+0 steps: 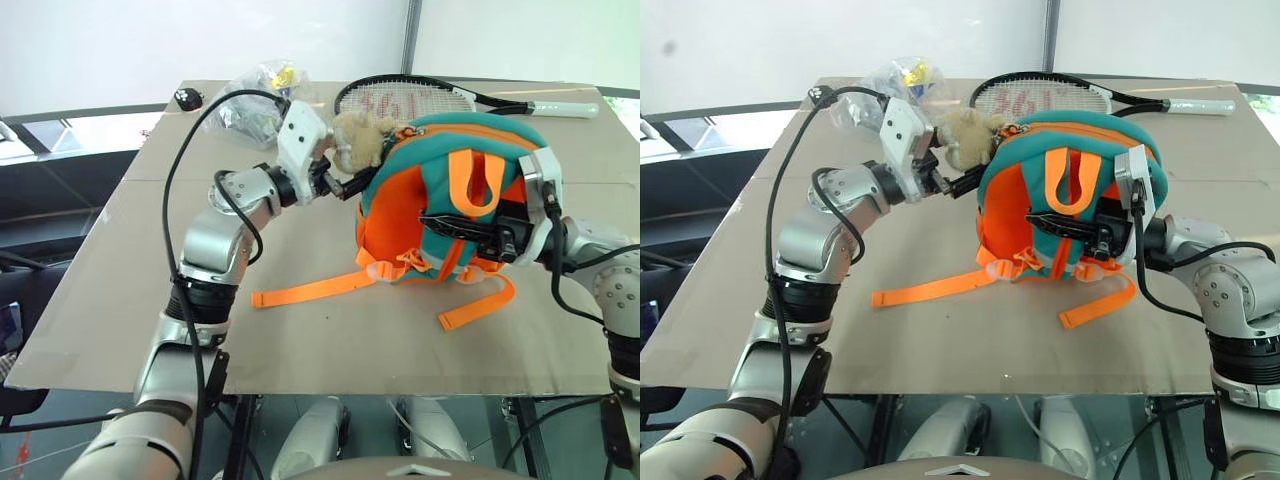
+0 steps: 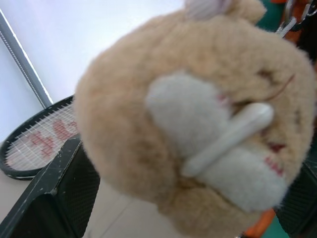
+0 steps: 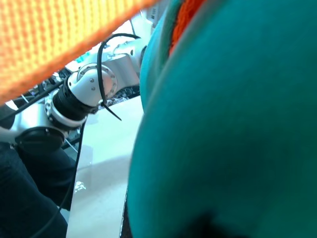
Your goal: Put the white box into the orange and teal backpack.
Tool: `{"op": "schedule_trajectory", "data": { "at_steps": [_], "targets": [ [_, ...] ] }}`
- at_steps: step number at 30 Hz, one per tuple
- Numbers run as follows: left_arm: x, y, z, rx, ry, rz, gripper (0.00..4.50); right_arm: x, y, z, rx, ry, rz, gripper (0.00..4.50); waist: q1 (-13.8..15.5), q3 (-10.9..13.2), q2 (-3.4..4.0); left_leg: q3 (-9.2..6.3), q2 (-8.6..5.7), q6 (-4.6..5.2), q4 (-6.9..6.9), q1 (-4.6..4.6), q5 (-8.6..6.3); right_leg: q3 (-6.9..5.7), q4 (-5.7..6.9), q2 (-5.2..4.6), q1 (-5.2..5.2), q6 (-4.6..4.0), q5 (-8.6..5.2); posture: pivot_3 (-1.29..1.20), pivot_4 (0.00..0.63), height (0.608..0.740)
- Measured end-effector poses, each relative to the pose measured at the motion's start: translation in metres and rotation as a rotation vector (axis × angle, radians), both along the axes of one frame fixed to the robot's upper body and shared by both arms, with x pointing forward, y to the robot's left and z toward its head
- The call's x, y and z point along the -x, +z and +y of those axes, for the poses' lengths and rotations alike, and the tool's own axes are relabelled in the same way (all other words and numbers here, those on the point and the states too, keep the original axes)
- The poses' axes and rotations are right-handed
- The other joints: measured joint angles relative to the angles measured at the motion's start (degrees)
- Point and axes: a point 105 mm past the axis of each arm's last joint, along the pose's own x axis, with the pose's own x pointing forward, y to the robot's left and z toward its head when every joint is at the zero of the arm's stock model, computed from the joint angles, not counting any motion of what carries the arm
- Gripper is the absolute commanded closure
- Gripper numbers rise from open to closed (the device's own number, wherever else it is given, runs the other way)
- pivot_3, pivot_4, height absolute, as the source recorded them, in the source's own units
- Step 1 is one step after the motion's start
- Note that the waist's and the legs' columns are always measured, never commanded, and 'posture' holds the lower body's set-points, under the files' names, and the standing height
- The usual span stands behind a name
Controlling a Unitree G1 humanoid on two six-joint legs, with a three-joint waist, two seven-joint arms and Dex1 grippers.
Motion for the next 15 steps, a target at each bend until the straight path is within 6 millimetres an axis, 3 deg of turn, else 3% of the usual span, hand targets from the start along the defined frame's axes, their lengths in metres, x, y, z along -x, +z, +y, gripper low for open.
{"op": "schedule_trajectory", "data": {
  "at_steps": [5, 8, 15],
  "targets": [
    [-0.003, 0.01, 0.006, -0.053, -0.019, -0.093, 0.01, 0.001, -0.001, -0.001, -0.002, -0.001, 0.005, 4.5, 0.26, 0.0, 0.0, -0.01, 0.0, 0.0, 0.02, 0.0, 0.0, -0.01, -0.01, -0.01, 0.02, 0.0, 0.0, 0.0, 0.15, 0.739],
    [-0.002, 0.017, -0.001, -0.077, -0.053, -0.16, 0.01, 0.002, -0.002, -0.001, -0.002, -0.001, 0.007, 4.5, 0.24, 0.0, 0.0, -0.01, -0.01, 0.01, 0.02, -0.02, 0.0, -0.01, -0.02, -0.01, 0.02, 0.0, 0.0, 0.0, 0.15, 0.739],
    [0.0, 0.012, -0.016, -0.113, -0.11, -0.229, 0.01, 0.003, -0.006, -0.001, -0.001, -0.013, 0.019, 4.5, 0.08, 0.0, 0.0, -0.01, -0.01, 0.01, 0.02, -0.01, 0.0, -0.01, 0.0, -0.01, 0.01, 0.0, 0.0, 0.0, 0.15, 0.739]
  ]
}}
